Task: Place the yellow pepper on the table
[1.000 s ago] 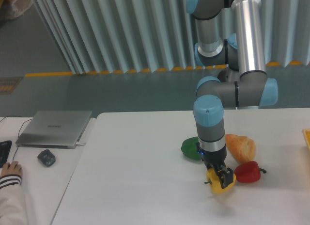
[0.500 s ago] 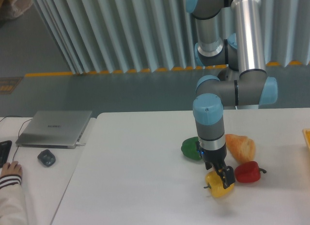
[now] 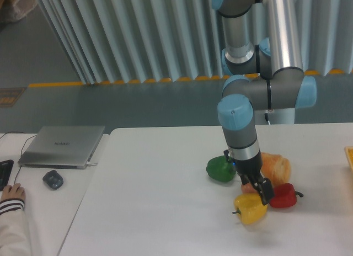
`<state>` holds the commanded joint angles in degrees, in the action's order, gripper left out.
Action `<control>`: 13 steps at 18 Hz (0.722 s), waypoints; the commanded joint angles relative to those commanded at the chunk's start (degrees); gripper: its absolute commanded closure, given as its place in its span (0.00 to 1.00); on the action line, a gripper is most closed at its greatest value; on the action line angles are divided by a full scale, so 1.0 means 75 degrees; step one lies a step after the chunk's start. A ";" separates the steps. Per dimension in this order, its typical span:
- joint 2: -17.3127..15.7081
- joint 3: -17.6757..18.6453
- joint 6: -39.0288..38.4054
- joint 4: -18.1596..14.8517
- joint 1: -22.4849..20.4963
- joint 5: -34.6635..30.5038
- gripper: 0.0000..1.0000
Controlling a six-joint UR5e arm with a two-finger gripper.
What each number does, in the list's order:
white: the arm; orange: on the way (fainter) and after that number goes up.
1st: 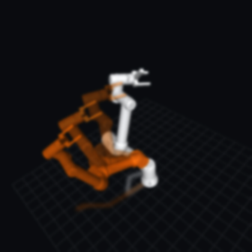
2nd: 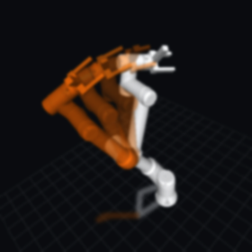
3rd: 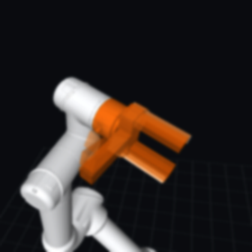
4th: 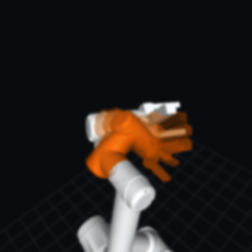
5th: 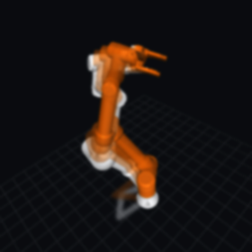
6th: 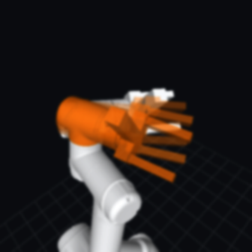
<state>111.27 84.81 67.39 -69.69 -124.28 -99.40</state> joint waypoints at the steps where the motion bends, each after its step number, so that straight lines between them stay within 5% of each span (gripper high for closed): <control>1: -0.0058 -0.0012 0.0189 -0.0117 -0.0023 0.0000 0.00; 13: -0.0726 0.0059 0.1444 -0.0761 -0.0960 0.0129 0.00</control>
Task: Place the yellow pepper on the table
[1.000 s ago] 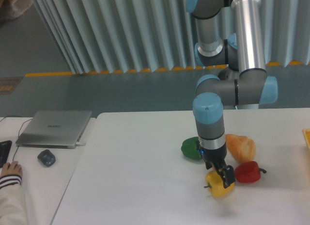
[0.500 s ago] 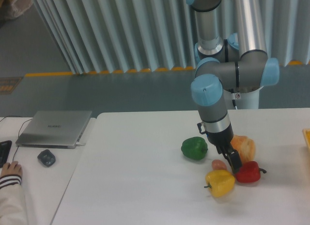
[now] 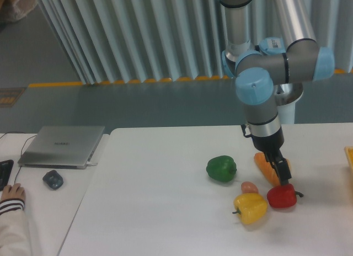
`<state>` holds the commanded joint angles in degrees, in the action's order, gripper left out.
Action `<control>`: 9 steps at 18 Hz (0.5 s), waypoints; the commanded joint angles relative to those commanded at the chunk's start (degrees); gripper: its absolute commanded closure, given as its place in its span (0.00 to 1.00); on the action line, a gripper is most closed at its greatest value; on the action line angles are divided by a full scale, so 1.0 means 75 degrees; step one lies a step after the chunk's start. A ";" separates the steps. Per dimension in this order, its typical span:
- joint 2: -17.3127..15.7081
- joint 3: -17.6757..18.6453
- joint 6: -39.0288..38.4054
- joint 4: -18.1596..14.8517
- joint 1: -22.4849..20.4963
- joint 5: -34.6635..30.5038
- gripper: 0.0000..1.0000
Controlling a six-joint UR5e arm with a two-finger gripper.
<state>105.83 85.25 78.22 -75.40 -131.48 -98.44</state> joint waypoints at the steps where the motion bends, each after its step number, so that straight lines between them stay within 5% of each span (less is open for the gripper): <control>1: -0.0129 0.0000 0.0291 -0.0129 -0.0071 0.0012 0.00; 9: -0.0914 0.0070 0.3302 -0.1208 -0.1499 0.0410 0.00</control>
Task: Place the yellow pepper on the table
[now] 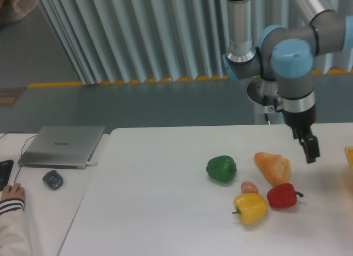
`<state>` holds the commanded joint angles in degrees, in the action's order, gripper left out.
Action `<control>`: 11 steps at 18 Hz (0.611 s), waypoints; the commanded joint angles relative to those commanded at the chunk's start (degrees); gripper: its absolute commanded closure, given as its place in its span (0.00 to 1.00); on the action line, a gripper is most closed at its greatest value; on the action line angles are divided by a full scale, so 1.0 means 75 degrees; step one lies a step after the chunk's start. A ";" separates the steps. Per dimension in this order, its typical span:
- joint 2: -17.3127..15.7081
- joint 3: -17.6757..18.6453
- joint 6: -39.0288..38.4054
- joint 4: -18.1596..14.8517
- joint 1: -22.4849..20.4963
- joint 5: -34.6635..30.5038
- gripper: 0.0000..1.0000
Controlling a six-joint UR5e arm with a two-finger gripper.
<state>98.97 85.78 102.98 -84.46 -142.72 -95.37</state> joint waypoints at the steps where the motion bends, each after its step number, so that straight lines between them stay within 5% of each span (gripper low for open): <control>1: -0.0070 0.0000 0.0178 -0.0093 -0.0152 0.0001 0.00; 11: -0.0458 0.0281 0.1783 -0.0446 -0.1640 0.0012 0.00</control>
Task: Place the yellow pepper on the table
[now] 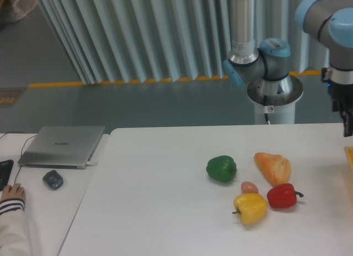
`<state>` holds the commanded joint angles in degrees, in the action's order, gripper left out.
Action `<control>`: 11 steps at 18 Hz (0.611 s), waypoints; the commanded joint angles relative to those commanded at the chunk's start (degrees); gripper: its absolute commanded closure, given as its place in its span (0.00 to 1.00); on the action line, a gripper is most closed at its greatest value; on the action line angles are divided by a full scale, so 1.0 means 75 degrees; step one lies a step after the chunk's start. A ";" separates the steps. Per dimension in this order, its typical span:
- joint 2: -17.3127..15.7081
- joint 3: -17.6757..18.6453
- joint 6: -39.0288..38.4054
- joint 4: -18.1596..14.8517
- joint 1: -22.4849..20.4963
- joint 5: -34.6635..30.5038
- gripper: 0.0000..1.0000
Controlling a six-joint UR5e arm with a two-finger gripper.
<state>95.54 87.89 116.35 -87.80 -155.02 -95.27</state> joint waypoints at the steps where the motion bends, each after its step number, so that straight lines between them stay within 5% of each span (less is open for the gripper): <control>1: 0.0000 -0.0011 0.0257 0.0000 -0.0176 -0.0011 0.00; 11: -0.0118 0.0094 0.2848 0.0082 -0.2368 -0.0070 0.00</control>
<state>94.66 88.59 137.71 -87.19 -172.78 -95.80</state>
